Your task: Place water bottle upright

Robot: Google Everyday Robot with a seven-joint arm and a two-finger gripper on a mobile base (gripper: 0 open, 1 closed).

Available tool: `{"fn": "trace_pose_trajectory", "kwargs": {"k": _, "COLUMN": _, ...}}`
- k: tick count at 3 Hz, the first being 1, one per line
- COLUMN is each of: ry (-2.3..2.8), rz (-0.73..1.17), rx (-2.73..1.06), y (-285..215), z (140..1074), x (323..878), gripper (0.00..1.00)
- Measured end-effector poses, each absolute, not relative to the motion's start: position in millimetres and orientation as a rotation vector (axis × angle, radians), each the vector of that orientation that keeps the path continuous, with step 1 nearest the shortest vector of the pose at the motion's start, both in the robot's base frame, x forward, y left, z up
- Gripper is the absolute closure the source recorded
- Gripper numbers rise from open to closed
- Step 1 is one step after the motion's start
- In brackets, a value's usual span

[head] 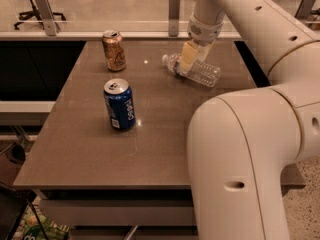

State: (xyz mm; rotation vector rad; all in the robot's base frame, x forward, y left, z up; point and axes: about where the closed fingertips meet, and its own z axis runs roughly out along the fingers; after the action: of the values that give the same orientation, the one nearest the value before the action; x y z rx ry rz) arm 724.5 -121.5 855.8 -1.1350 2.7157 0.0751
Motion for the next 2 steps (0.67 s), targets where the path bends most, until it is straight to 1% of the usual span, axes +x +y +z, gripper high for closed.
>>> {"fn": "trace_pose_trajectory", "kwargs": {"k": 2, "ry": 2.701, "rz": 0.074, "rx": -1.131, "y": -117.7, "z": 849.8, "x": 731.6, "gripper": 0.88}}
